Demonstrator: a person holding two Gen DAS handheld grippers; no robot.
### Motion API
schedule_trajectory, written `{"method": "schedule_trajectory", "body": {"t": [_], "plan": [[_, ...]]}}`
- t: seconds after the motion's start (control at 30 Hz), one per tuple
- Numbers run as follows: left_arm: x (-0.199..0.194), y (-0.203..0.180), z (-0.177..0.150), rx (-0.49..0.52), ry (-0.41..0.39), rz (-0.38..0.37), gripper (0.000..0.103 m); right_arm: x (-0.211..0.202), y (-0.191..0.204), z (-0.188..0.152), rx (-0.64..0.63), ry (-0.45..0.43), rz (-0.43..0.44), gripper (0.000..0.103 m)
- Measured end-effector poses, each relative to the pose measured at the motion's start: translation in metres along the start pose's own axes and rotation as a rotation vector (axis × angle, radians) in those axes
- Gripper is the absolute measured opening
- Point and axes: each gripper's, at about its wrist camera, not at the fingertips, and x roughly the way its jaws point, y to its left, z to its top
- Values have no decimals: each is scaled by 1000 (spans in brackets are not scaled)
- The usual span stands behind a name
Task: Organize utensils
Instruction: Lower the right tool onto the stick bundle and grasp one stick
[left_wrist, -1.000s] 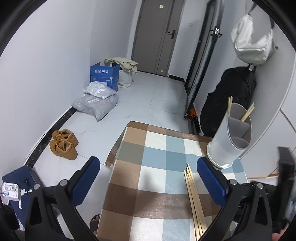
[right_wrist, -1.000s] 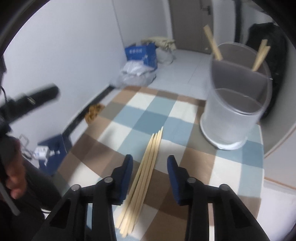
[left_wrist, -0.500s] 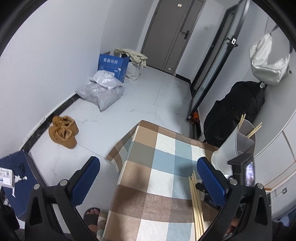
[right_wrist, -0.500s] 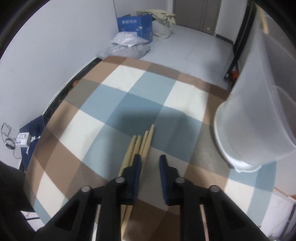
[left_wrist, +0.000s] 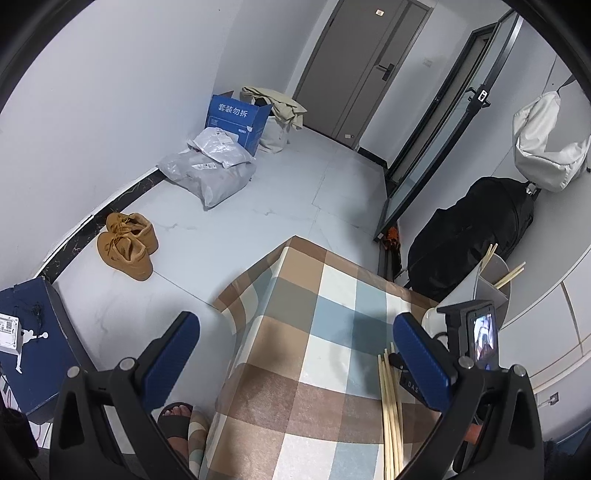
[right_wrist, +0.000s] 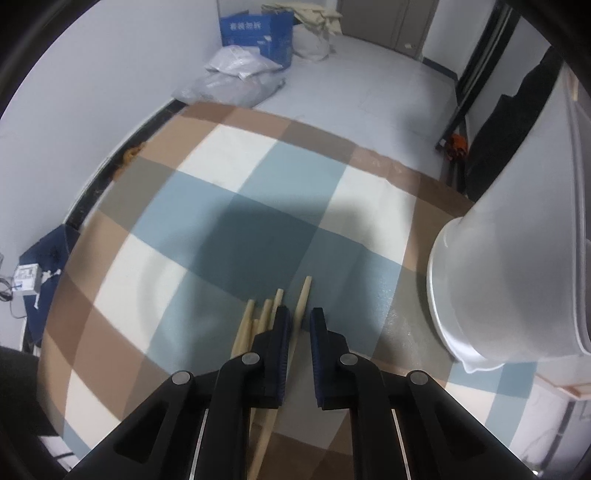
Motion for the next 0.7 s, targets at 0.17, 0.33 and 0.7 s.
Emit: {"method": "schedule_trajectory", "body": {"t": [0.17,0.33,0.7], "plan": [[3,2,2,6,8,10,102,0,3,5,9,6,-19,10],[4,6,4,-7,7,25,102,-2,8,1,12,-19,-20,4],[37,-23,-20,113,161,37,102,-82,-22,-29,119,-243,90,3]]}}
